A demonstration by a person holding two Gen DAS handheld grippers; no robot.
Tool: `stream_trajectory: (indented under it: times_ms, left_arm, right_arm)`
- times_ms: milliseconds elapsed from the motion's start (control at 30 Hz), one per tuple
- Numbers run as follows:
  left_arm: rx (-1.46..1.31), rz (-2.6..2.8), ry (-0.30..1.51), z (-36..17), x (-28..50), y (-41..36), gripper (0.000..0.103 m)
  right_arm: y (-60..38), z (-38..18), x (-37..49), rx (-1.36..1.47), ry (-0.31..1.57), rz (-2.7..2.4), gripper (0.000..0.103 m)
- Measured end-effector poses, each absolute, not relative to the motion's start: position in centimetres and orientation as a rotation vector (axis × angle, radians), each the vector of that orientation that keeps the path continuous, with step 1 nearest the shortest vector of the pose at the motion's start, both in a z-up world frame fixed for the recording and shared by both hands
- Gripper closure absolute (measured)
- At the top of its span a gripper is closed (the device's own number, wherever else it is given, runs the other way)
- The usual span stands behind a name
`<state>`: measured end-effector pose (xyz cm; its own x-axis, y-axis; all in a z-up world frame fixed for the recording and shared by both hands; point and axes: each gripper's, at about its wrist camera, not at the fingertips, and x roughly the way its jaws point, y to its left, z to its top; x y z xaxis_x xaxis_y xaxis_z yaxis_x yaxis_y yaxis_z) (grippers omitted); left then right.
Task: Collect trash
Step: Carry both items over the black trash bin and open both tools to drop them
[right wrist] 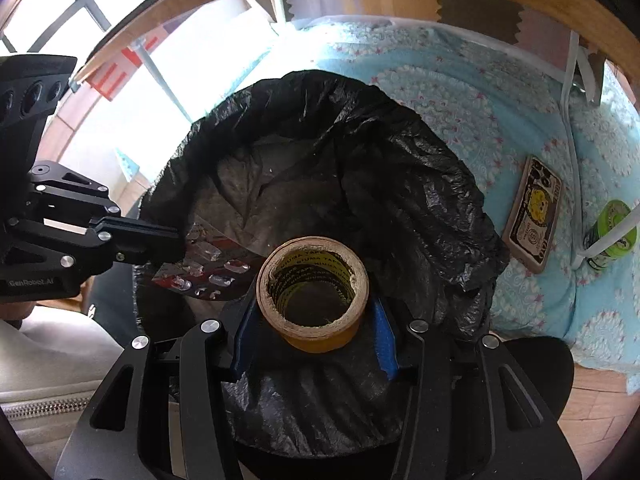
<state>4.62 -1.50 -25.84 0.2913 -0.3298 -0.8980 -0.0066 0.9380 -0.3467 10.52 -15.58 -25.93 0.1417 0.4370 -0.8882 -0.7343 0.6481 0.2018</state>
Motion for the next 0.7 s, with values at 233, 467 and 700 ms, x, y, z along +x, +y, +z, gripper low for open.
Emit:
stream_trajectory:
  times_ms: [233,467,700]
  left_arm:
    - [-0.297,-0.228,1.277,-26.3,4.8,-2.1,0.103]
    - [-0.270,-0.219,1.287,-26.3,5.0,-2.5,0.103]
    - [-0.243,-0.220,1.263,-25.4,5.2,-3.3,0.093]
  right_arm:
    - [-15.3,-26.8,10.8,-0.327,1.177,0.862,0.055]
    - [-15.3,-27.0,10.8,-0.334,1.186,0.865,0.055]
    - [-15.4,-26.3,10.7,-0.320,1.159,0.875,0.042]
